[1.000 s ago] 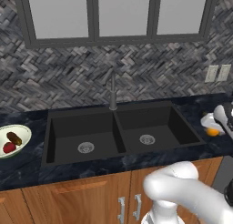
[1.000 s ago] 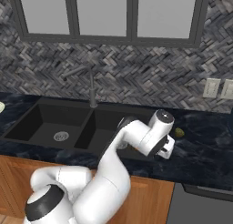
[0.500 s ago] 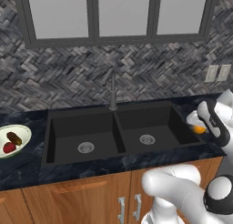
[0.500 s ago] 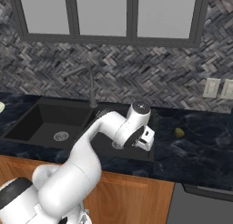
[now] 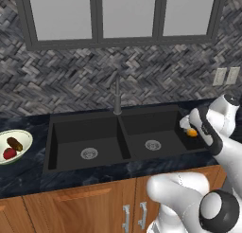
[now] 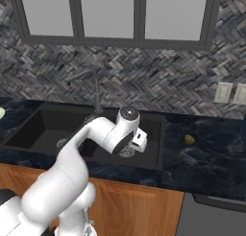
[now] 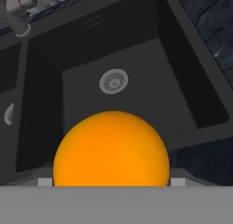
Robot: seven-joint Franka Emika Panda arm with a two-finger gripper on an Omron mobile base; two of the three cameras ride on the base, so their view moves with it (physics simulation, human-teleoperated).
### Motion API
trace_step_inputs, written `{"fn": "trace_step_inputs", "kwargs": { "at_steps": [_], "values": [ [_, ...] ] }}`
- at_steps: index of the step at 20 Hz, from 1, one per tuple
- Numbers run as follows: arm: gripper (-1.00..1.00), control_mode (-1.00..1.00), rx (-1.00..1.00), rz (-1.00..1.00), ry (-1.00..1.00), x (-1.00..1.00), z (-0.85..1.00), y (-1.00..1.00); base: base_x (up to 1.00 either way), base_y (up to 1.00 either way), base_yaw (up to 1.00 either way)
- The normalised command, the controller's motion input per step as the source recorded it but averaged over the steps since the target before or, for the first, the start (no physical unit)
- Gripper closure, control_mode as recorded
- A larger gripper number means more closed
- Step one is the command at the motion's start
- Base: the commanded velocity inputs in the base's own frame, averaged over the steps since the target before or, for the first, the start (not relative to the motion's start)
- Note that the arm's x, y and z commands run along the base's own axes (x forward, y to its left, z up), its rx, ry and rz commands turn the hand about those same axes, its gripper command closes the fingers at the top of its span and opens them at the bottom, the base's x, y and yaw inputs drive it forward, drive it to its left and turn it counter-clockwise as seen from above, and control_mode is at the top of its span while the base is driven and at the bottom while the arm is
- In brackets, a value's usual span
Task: There is a mixed pile of frozen fruits and vegetables on the counter. Locate all the frozen vegetables and place the items in a bowl on the counter. Take all the frozen fruits and defrost them in a running sink.
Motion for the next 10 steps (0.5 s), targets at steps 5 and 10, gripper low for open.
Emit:
{"fn": "trace_step_inputs", "kwargs": {
  "at_steps": [5, 10],
  "values": [
    [1.00, -1.00, -0.03, 0.00, -0.01, 0.39, 0.01, 0.25, 0.00, 0.00, 0.00],
    [1.00, -1.00, -0.01, 0.02, 0.12, 0.53, 0.02, 0.11, 0.00, 0.00, 0.00]
  ]
}}
